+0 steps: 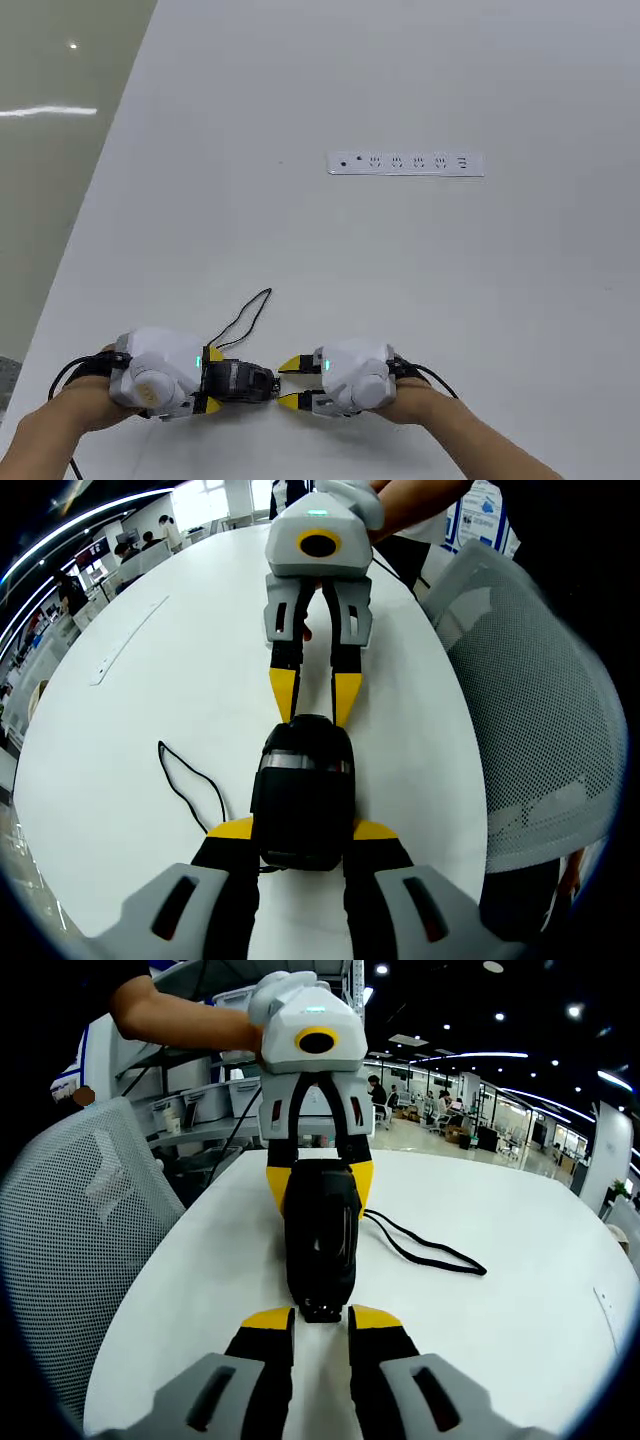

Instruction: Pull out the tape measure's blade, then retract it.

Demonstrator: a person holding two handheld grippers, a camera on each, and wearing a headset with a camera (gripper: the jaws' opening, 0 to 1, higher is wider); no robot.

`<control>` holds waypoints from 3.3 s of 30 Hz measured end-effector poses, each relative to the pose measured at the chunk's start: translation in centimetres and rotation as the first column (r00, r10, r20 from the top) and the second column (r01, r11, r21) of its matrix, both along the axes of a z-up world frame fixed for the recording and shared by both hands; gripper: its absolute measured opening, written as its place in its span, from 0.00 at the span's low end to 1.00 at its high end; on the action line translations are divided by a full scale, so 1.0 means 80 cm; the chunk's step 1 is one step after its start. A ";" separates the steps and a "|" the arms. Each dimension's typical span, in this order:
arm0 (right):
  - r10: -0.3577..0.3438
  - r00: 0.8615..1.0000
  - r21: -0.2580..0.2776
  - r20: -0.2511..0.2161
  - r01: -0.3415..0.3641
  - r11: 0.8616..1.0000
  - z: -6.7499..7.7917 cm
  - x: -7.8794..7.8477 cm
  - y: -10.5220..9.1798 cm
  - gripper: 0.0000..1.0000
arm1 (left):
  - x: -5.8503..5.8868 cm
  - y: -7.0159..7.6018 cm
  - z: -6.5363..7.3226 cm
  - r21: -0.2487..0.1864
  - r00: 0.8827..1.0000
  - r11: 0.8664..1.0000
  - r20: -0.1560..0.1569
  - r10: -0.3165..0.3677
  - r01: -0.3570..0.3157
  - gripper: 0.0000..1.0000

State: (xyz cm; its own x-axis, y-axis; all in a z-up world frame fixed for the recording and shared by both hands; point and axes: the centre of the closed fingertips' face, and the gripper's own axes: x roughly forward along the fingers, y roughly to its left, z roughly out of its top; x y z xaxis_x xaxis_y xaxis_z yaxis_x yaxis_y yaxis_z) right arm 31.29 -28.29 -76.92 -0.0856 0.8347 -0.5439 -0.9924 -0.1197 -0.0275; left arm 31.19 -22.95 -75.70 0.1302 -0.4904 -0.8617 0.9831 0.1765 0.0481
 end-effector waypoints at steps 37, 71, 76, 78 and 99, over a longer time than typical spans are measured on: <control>0.059 0.998 -0.046 0.008 -0.058 0.997 -0.008 -0.001 0.011 0.11 | -0.003 0.006 0.001 -0.032 1.000 0.999 -0.012 0.025 -0.026 0.28; 0.084 0.996 -0.069 0.001 -0.084 0.994 -0.003 -0.002 0.010 0.10 | -0.004 0.012 0.001 -0.029 0.999 0.999 -0.020 0.033 -0.033 0.28; 0.088 0.996 -0.078 0.004 -0.088 0.993 -0.003 -0.001 0.005 0.10 | -0.004 0.012 0.001 -0.029 0.999 0.999 -0.020 0.032 -0.033 0.28; 0.088 0.996 -0.081 0.003 -0.087 0.993 -0.003 -0.001 0.003 0.10 | -0.004 0.012 0.001 -0.029 0.999 0.999 -0.020 0.033 -0.034 0.28; 0.095 0.995 -0.089 0.004 -0.095 0.992 0.001 -0.001 -0.007 0.10 | -0.005 0.013 0.000 -0.025 0.999 0.999 -0.018 0.035 -0.036 0.28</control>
State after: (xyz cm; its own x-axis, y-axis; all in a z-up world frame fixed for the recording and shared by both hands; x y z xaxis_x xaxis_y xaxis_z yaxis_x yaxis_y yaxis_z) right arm 31.22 -28.86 -76.82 -0.1574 0.7717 -0.6161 -0.9762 -0.2158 -0.0208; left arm 30.81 -21.88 -75.68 0.1328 -0.5075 -0.8514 0.9769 0.2120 0.0260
